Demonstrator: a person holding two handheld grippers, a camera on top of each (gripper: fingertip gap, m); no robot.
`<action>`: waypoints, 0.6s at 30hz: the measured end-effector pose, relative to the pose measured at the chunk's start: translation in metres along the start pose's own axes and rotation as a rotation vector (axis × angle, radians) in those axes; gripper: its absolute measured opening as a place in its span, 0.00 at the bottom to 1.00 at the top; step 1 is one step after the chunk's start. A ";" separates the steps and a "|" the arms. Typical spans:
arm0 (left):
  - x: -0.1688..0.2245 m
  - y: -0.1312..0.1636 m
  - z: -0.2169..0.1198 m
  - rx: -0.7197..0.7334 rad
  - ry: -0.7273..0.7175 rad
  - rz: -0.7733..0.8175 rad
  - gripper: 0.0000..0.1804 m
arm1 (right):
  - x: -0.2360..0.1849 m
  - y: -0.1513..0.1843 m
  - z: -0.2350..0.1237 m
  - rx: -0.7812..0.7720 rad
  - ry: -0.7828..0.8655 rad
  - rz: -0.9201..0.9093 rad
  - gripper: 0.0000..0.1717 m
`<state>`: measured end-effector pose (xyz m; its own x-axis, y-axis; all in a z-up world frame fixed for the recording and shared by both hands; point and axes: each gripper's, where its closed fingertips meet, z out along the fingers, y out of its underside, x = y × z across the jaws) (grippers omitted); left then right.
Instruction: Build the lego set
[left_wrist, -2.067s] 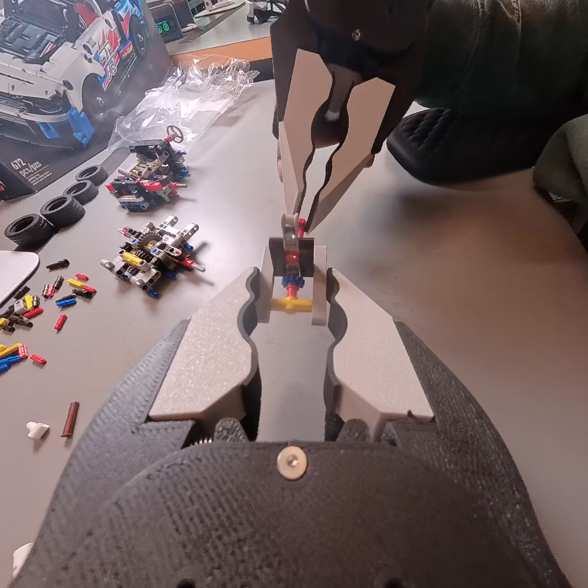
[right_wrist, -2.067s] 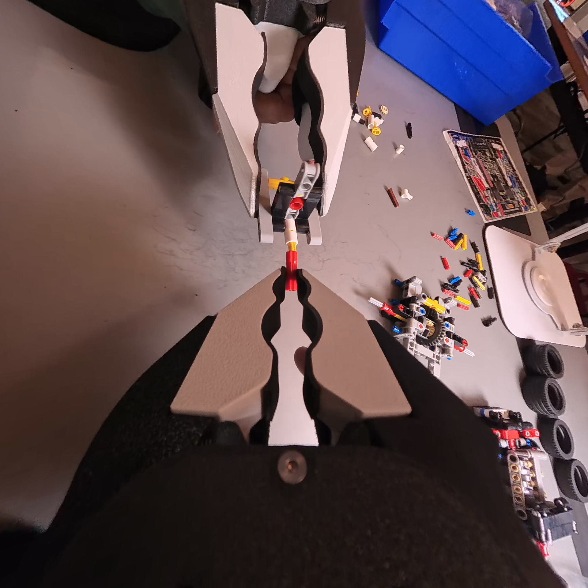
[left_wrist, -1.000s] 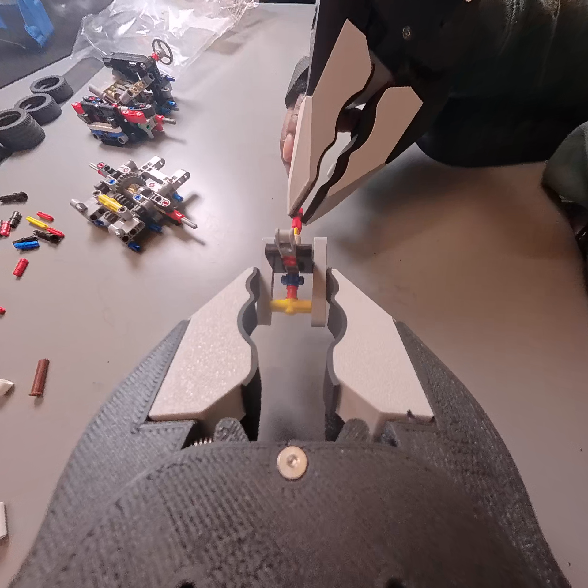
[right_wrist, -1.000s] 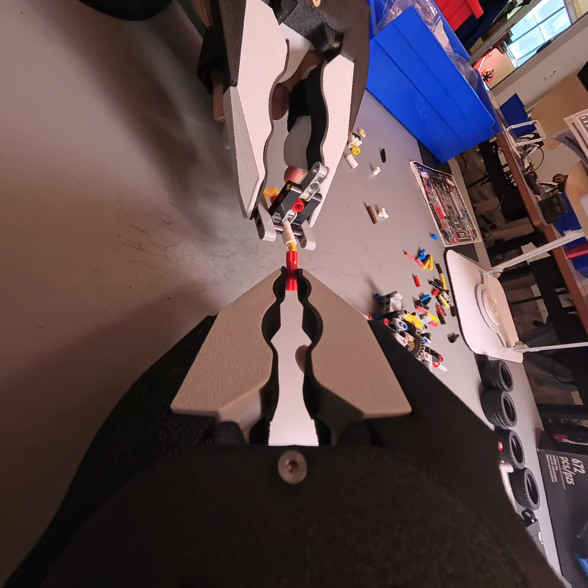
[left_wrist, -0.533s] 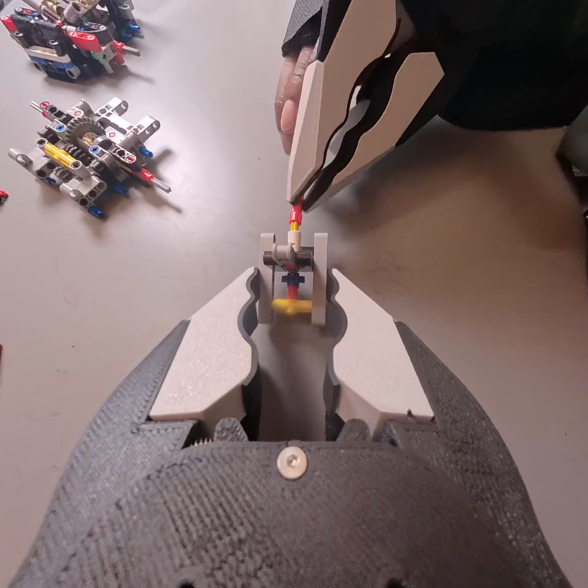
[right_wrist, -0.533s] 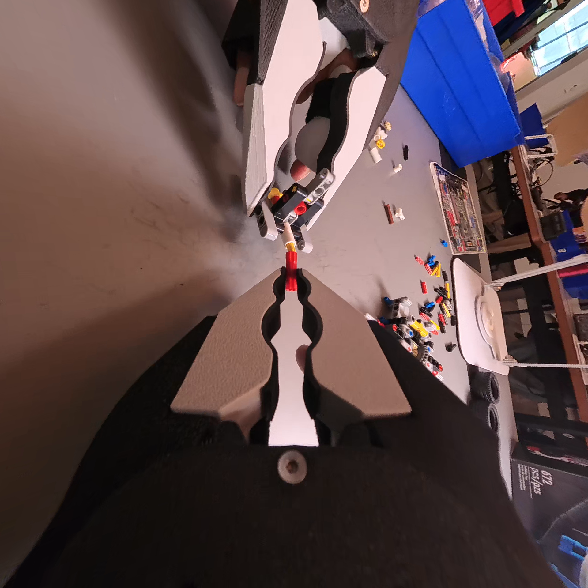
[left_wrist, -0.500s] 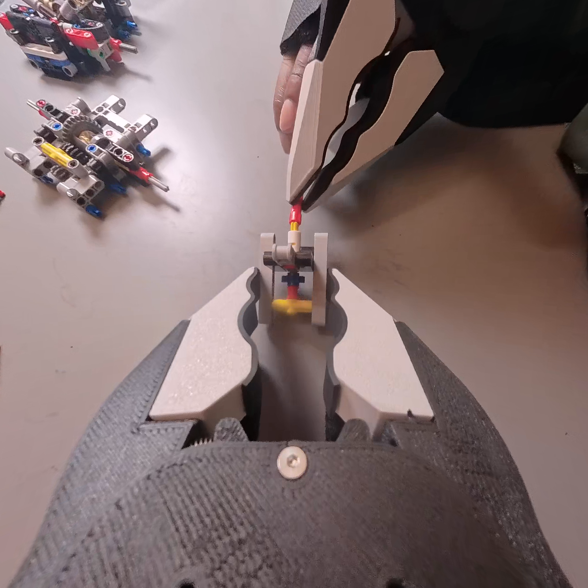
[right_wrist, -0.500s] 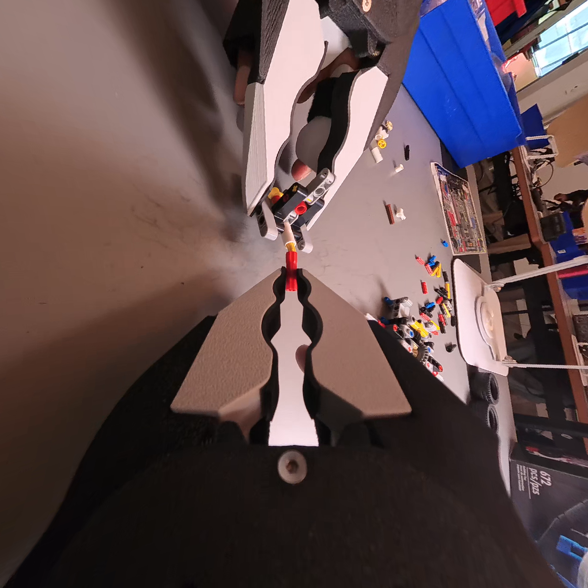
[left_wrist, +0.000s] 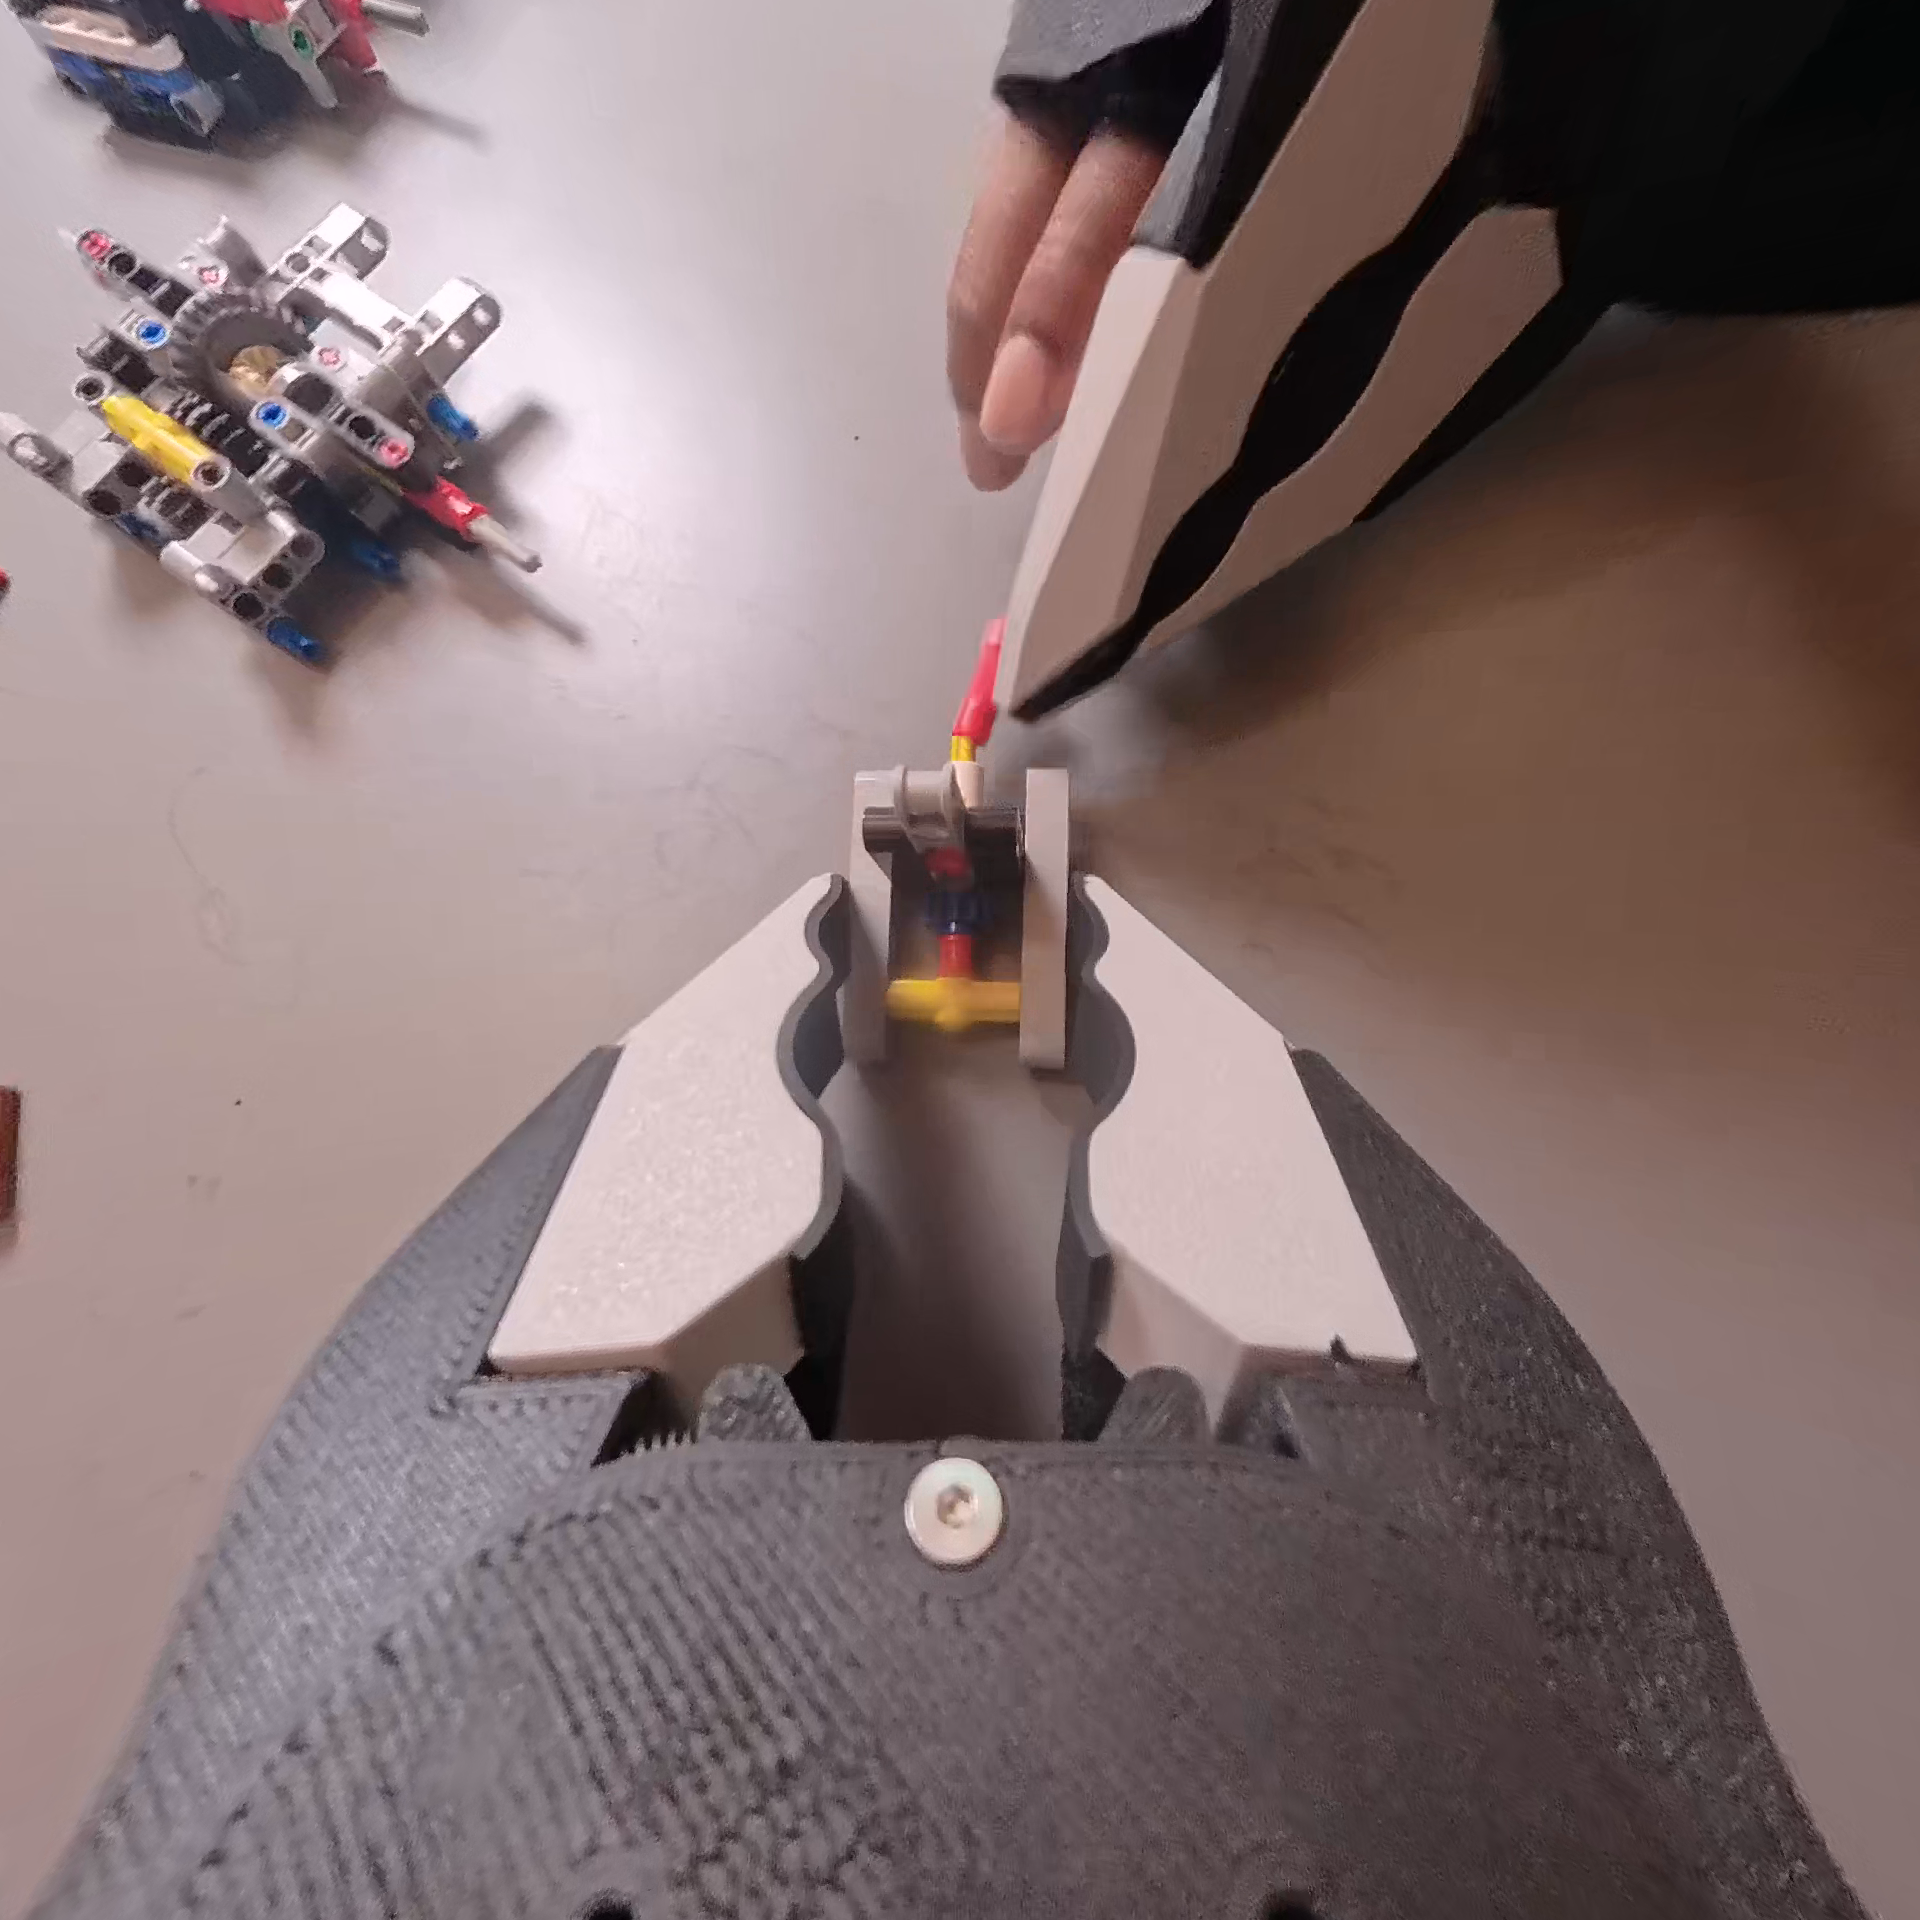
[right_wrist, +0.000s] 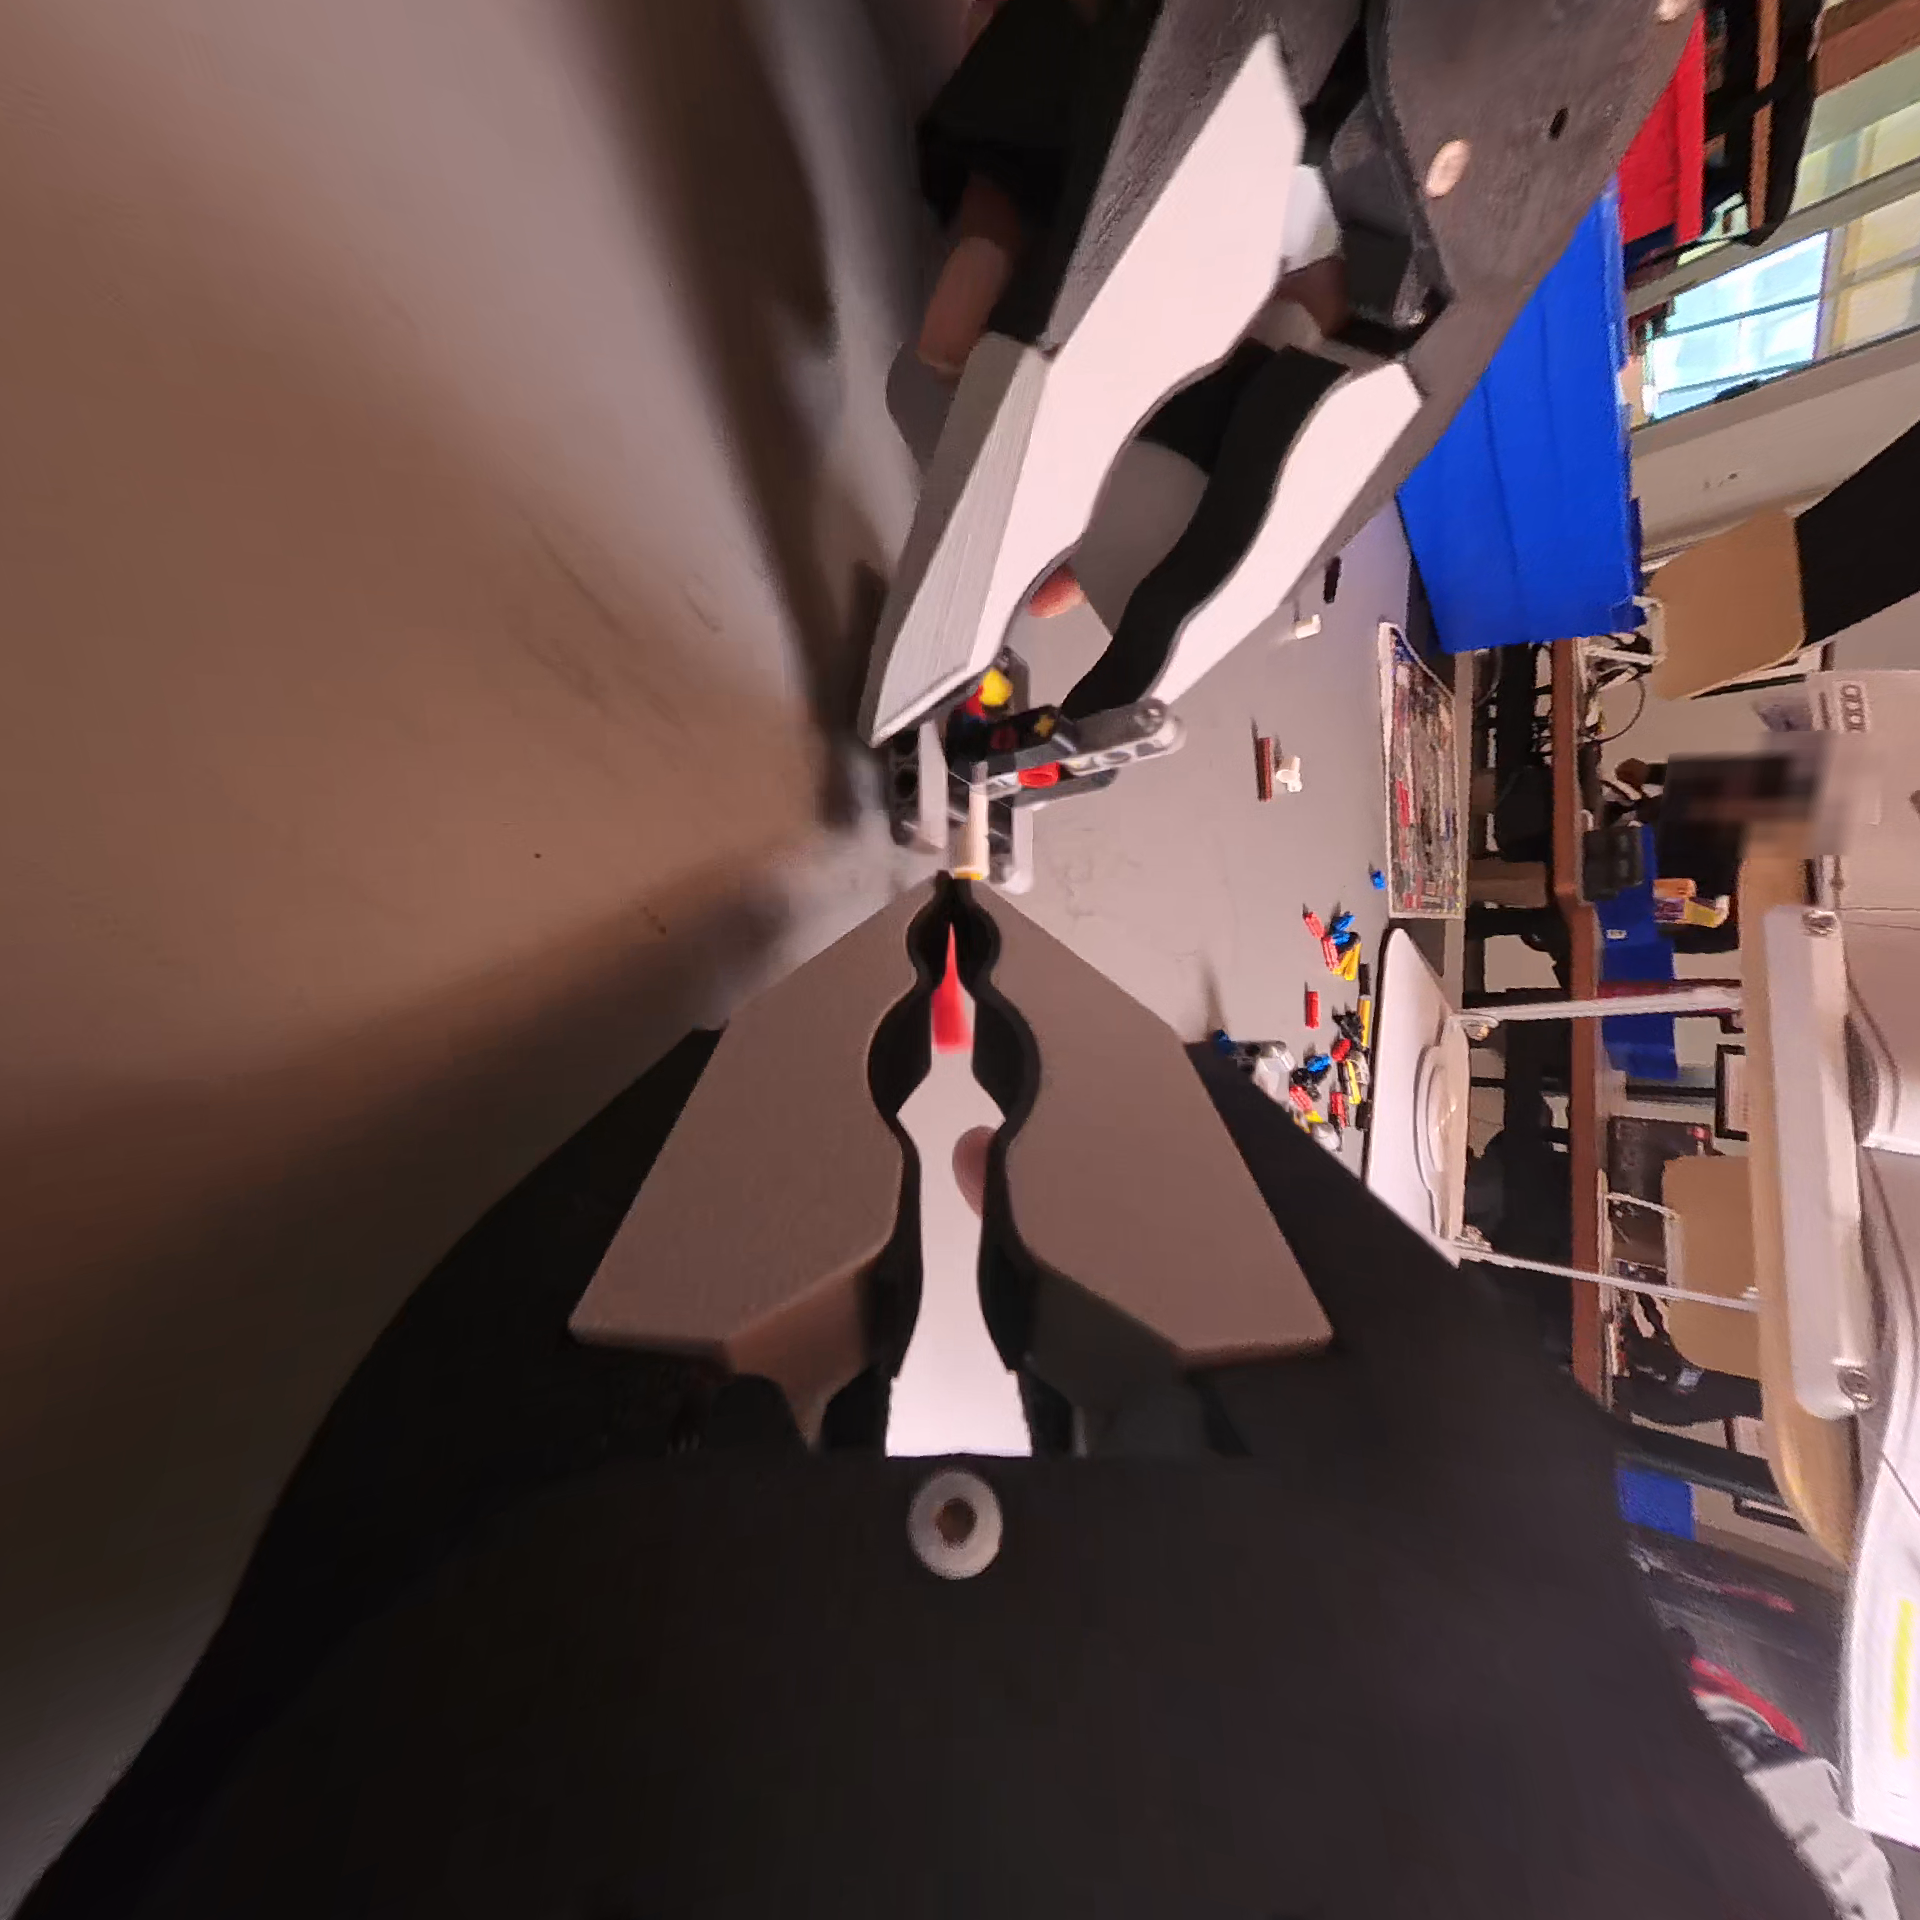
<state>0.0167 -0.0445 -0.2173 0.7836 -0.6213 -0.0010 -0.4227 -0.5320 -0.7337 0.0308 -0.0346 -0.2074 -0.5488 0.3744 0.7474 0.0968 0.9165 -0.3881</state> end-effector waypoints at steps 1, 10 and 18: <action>0.003 -0.003 0.000 0.014 0.012 -0.006 0.22 | -0.003 0.001 0.002 -0.007 -0.012 -0.007 0.00; 0.002 0.004 0.000 -0.012 -0.007 0.021 0.22 | 0.006 0.017 -0.015 -0.012 -0.103 0.242 0.04; 0.004 0.003 0.000 0.008 0.015 0.037 0.22 | -0.003 0.055 -0.031 -0.033 -0.505 0.395 0.15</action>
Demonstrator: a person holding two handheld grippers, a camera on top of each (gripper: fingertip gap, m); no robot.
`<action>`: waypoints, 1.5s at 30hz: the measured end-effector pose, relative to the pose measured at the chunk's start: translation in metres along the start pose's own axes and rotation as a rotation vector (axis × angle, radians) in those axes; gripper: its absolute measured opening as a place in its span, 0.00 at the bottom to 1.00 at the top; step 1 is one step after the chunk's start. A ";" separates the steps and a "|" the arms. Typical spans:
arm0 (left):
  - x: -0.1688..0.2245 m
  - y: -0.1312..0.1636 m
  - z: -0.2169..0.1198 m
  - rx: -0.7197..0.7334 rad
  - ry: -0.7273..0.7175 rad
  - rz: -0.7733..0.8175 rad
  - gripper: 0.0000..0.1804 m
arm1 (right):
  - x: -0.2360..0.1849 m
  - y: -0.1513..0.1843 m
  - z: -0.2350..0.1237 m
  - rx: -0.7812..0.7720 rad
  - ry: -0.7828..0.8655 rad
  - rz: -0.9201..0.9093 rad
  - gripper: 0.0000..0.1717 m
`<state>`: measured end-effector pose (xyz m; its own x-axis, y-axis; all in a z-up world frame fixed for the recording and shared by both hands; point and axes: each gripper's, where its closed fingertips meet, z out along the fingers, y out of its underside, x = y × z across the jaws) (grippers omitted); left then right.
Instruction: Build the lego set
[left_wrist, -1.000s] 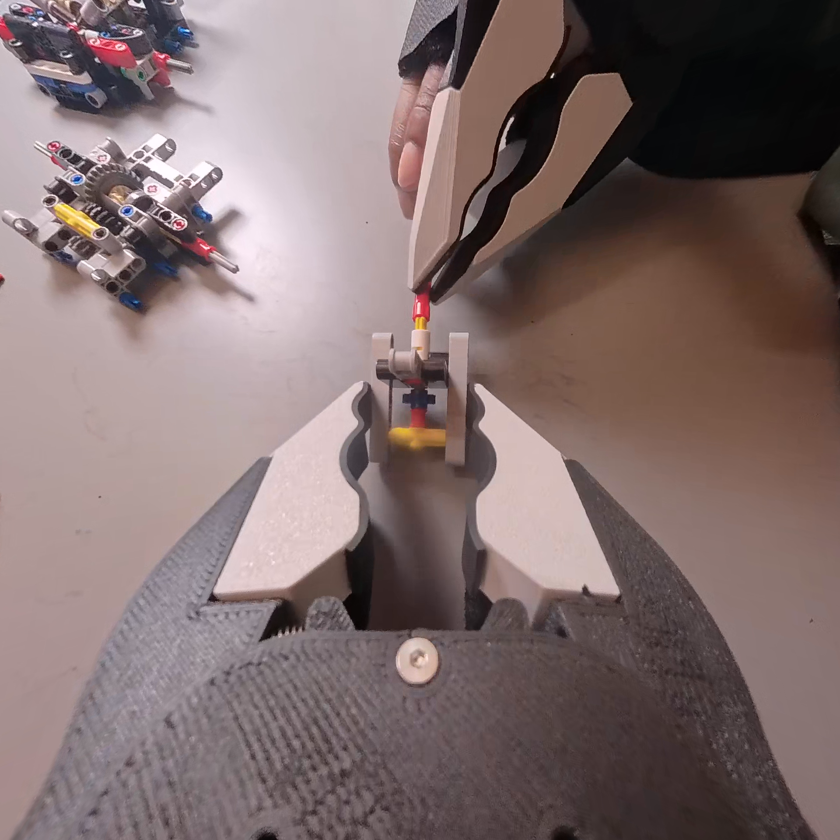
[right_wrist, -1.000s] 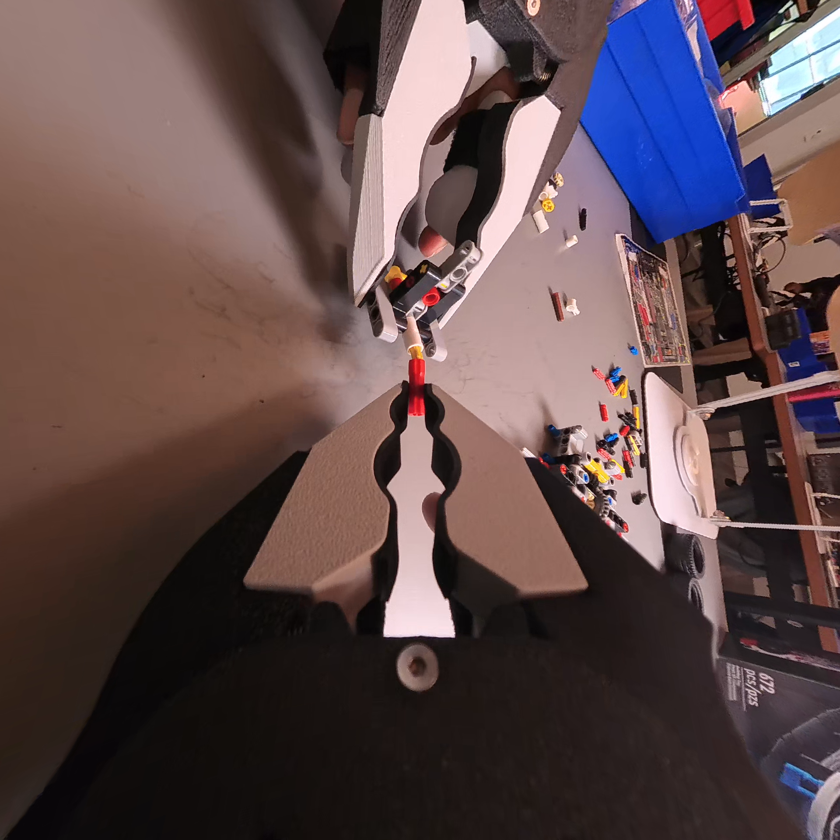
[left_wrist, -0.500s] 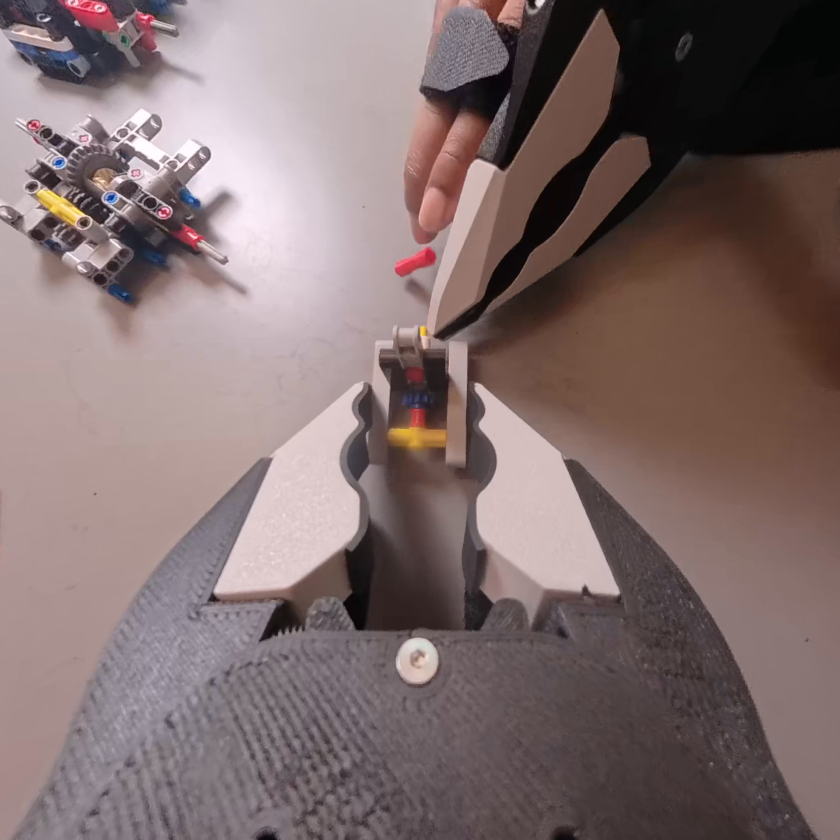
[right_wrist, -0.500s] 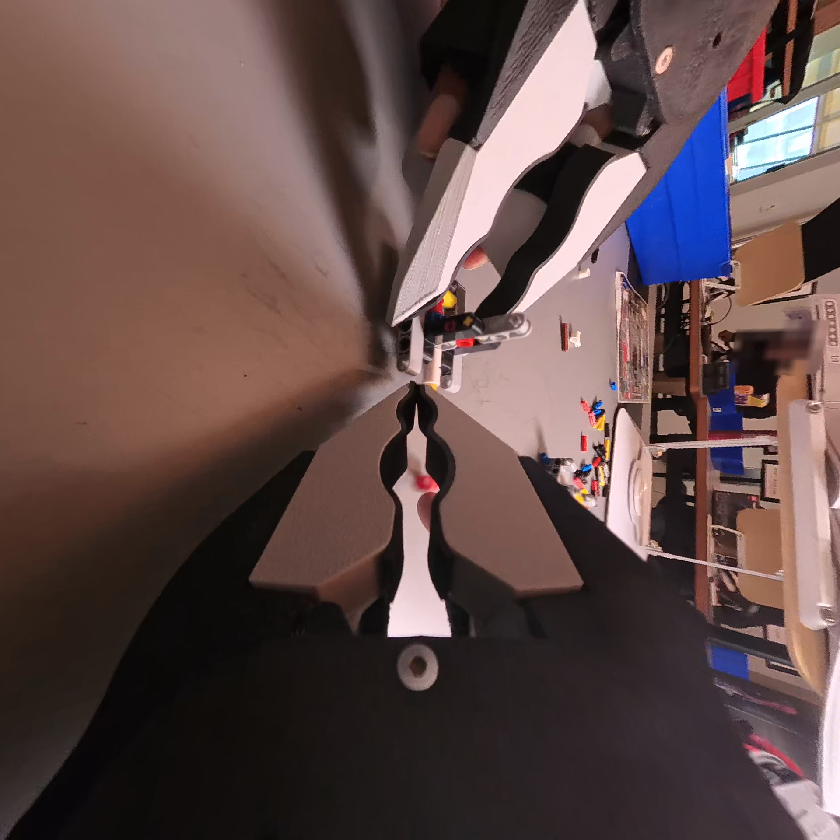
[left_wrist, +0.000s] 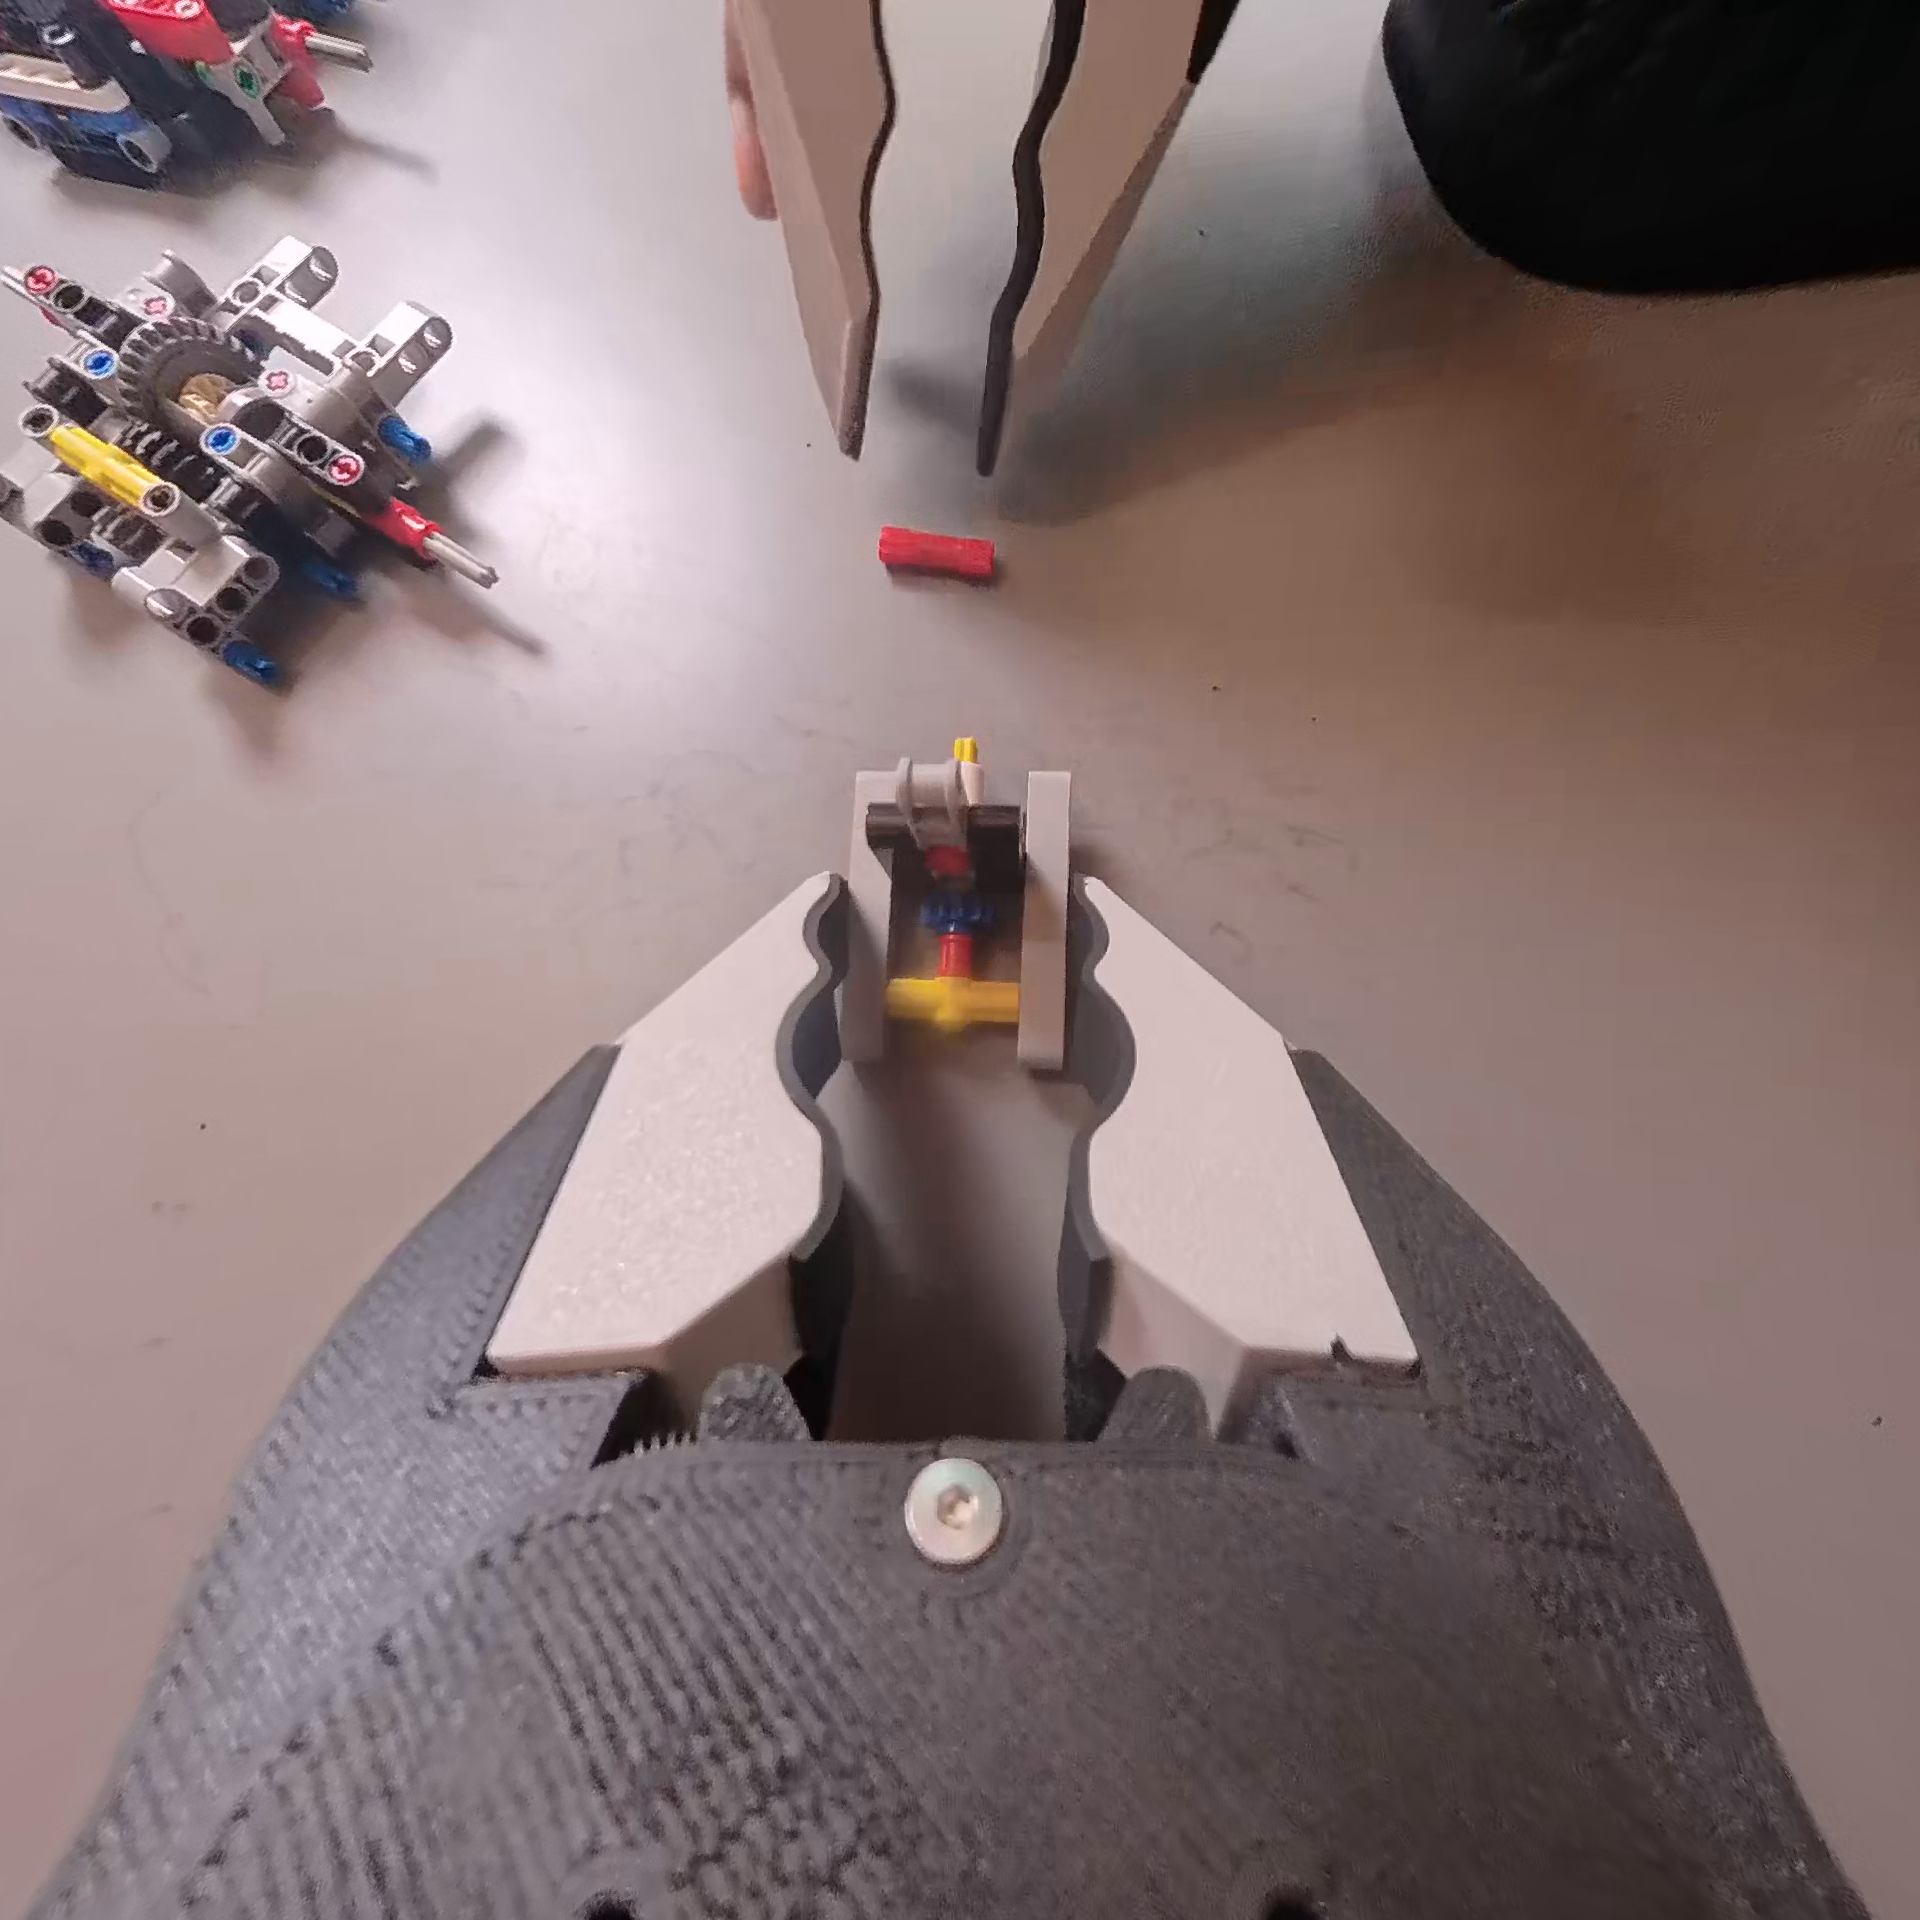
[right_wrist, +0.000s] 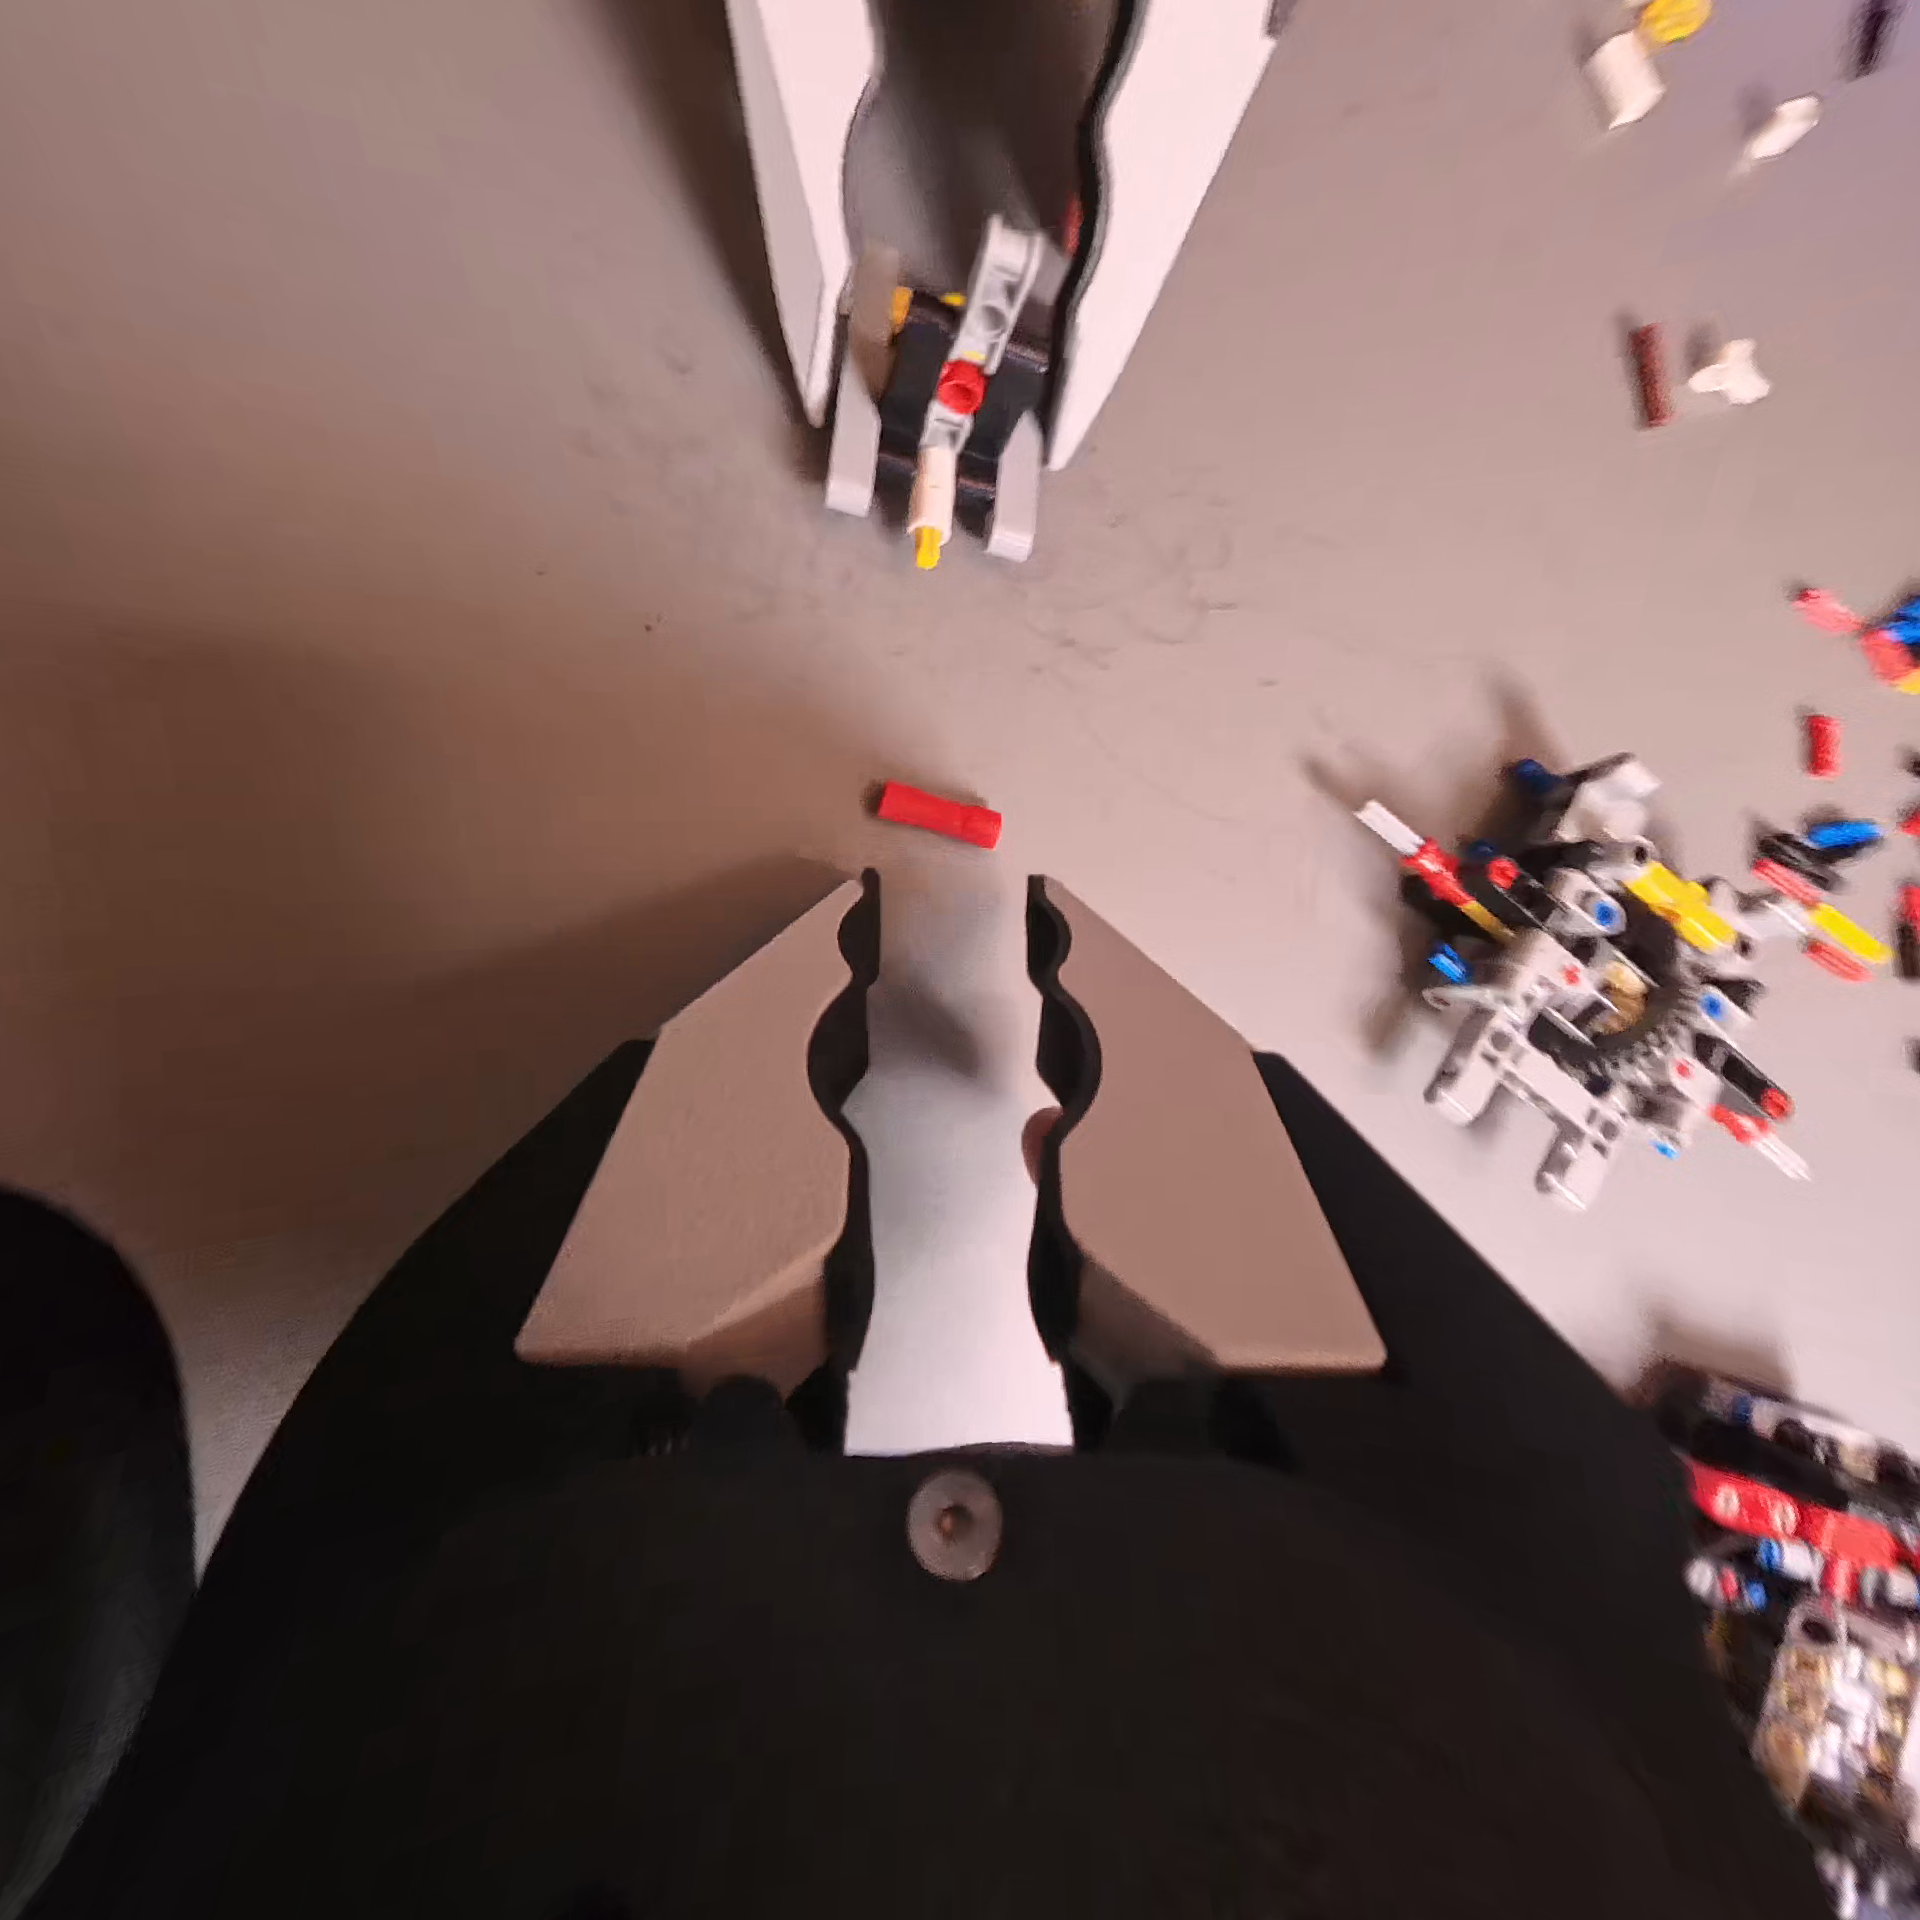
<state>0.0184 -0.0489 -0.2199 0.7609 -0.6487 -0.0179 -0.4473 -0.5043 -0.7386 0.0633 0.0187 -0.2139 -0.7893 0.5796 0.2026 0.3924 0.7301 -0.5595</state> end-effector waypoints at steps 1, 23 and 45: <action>0.000 0.000 0.000 0.002 0.000 0.007 0.23 | -0.002 0.000 0.002 -0.024 -0.053 -0.019 0.18; 0.002 0.000 0.000 0.020 0.002 0.036 0.23 | -0.016 -0.008 0.011 0.013 -0.101 0.120 0.03; 0.005 -0.015 -0.002 0.094 0.021 0.009 0.22 | -0.009 -0.042 0.010 0.231 0.067 0.101 0.02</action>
<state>0.0281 -0.0461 -0.2071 0.7465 -0.6653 -0.0114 -0.4075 -0.4435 -0.7983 0.0490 -0.0206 -0.2005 -0.7156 0.6737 0.1846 0.3437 0.5696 -0.7467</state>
